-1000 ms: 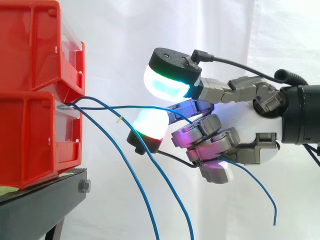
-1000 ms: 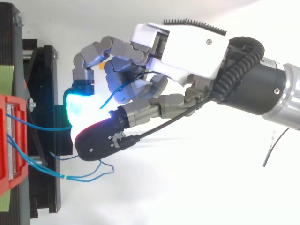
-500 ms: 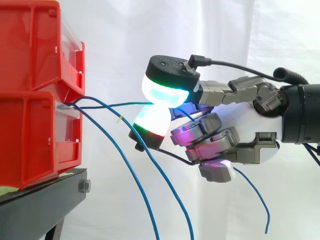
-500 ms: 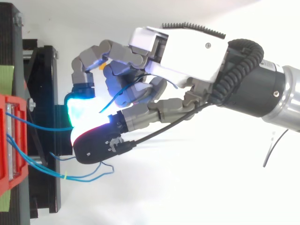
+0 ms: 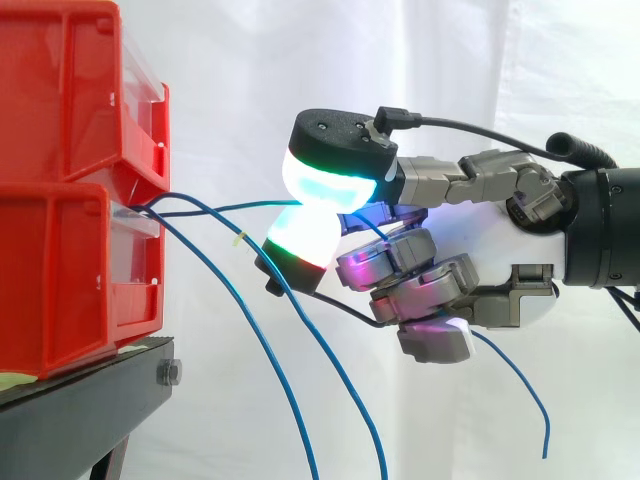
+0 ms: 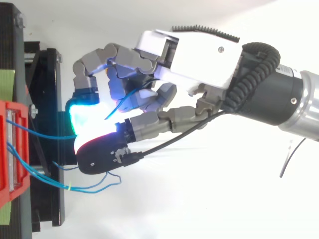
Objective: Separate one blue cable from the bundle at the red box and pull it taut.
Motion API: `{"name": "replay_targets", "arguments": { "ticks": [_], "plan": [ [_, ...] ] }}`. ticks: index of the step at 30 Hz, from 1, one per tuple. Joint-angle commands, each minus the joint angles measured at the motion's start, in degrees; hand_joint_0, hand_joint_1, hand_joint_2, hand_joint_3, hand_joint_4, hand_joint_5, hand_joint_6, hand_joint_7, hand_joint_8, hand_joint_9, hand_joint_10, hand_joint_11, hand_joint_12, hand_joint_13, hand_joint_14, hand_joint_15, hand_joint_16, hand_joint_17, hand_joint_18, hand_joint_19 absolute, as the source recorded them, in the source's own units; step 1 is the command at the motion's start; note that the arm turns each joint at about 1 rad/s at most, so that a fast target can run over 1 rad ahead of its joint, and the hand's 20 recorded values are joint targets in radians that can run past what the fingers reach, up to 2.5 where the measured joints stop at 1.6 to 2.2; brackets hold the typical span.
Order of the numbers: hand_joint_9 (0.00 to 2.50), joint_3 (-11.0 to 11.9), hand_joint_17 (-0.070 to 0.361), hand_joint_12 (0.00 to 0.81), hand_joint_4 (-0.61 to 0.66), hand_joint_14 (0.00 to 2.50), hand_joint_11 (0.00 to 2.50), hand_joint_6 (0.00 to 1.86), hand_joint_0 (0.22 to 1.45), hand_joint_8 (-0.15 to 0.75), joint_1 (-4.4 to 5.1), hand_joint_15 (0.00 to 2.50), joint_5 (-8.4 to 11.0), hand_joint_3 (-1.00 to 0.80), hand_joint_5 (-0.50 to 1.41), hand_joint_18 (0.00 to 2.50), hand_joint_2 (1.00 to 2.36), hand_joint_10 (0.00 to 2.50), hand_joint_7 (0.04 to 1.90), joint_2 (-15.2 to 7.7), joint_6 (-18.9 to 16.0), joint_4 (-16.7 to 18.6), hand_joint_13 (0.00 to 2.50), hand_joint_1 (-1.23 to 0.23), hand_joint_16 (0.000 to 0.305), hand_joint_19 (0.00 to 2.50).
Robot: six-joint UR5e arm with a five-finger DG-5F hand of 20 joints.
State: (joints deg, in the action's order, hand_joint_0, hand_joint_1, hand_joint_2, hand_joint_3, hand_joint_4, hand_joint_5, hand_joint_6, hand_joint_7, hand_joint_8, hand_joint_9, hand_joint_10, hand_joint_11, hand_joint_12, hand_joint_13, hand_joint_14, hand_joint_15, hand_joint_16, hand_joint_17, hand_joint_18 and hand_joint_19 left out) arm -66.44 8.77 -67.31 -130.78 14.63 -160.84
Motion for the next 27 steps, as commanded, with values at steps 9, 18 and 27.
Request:
{"name": "replay_targets", "arguments": {
  "ticks": [9, 18, 27],
  "plan": [
    [0.35, 0.0, 0.099, 0.442, -0.01, 2.50, 2.50, 0.88, 0.62, 0.300, 0.10, 1.74, -0.01, -0.14, -0.16, 1.38, 1.02, 2.50, 1.29, 0.0, 0.1, -0.2, 0.80, -0.79, 0.044, 1.33],
    [0.33, 0.0, 0.100, 0.438, 0.02, 2.50, 2.50, 0.88, 0.61, 0.302, 1.16, 1.68, -0.71, -0.11, -0.16, 1.31, 1.02, 2.50, 1.30, 0.1, 1.4, -2.0, 0.74, -0.78, 0.044, 1.44],
    [0.31, 0.0, 0.102, 0.438, 0.04, 2.50, 2.50, 0.88, 0.61, 0.322, 2.13, 1.54, -0.80, -0.10, -0.15, 1.27, 1.02, 2.50, 1.31, 0.5, 0.0, -9.2, 0.69, -0.78, 0.045, 1.48]
  ]
}}
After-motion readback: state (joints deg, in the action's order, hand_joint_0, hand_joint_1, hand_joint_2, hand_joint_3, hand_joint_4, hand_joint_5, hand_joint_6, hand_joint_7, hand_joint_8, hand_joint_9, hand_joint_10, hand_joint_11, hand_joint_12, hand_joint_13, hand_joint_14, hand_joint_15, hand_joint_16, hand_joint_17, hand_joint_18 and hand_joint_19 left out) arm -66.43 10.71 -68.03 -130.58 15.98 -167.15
